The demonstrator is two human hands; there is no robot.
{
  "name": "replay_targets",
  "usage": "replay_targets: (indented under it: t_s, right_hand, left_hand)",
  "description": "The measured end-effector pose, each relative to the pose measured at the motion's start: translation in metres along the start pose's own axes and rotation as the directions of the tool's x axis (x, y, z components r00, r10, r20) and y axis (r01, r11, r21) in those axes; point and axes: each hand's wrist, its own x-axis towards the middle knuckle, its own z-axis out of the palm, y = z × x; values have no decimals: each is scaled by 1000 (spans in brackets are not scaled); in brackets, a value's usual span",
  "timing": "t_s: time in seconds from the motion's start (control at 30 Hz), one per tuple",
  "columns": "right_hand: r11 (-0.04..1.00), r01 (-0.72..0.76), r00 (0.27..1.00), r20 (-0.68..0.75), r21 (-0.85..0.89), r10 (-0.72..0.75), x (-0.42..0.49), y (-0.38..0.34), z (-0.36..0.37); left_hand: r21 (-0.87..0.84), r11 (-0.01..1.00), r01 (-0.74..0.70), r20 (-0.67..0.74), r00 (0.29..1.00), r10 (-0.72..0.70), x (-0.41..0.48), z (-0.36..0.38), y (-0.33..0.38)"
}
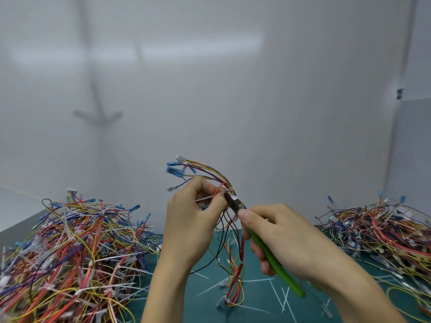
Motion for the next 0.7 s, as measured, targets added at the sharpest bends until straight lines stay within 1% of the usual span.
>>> replay_targets:
  t_s: [0.33, 0.47, 0.6, 0.7]
  right_hand:
    - [1000, 18, 1000, -21, 8, -18, 3, 4, -2]
    - [1000, 15, 1000, 6, 27, -15, 3, 3, -1]
    - [998, -13, 998, 65, 60, 9, 2, 1, -2]
    - [995, -22, 997, 71, 97, 15, 2, 0, -6]
  left_hand:
    - [34, 999, -19, 20, 1000, 19, 0, 3, -2]
    - [-7, 1000, 29, 8, 1000, -29, 0, 3, -3]
    - [-30, 996, 87, -46, 995, -88, 1, 0, -7]
    - [-33, 993, 111, -80, 990, -113, 2, -3, -9]
